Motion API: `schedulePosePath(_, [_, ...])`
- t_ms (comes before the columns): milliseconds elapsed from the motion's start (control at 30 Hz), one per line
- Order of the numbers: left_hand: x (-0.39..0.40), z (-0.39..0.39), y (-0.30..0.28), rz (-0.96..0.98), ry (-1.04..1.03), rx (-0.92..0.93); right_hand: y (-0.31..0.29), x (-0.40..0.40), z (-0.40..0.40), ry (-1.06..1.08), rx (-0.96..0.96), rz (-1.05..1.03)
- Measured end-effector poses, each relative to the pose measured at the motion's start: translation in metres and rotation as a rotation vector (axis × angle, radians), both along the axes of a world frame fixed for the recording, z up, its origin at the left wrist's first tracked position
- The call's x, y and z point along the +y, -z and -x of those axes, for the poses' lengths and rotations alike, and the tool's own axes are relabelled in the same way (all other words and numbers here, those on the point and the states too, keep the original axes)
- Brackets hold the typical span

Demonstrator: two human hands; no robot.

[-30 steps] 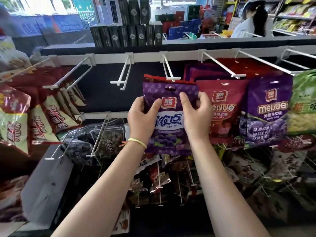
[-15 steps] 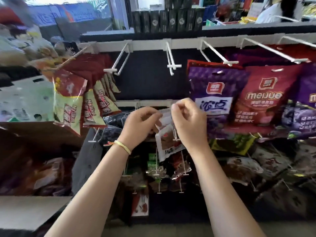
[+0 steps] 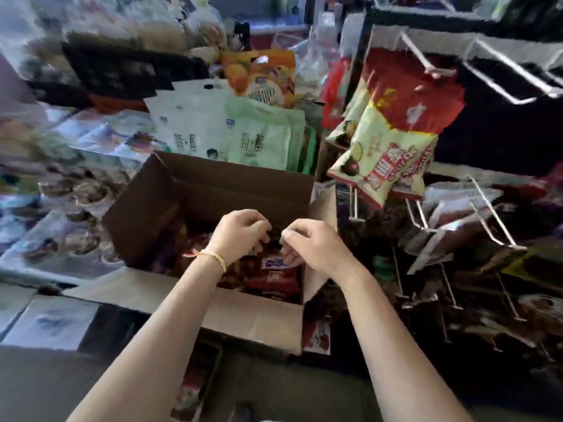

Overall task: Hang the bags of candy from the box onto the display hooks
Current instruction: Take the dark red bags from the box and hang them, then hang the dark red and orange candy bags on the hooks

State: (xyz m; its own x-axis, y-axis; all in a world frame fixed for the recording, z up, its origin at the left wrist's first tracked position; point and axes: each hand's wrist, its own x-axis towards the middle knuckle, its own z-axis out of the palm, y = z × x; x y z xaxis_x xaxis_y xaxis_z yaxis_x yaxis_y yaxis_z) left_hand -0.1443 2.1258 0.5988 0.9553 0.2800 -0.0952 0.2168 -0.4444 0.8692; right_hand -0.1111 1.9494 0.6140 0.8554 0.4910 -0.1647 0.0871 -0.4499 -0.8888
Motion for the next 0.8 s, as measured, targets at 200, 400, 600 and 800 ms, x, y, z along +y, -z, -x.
schedulePosePath(200, [0.078,0.003,0.093,-0.217,0.000,0.249,0.067,0.085,-0.006,0.192,0.250,0.271])
schedulePosePath(400, [0.098,-0.003,0.135,-0.482,0.229,0.378,0.138,0.103,-0.026,0.601,0.773,0.085])
schedulePosePath(600, [0.106,-0.018,0.142,-0.558,0.347,0.418,0.162,0.098,-0.016,0.771,0.956,-0.158])
schedulePosePath(800, [0.104,-0.021,0.143,-0.491,0.334,0.409,0.169,0.106,-0.017,0.738,1.022,-0.159])
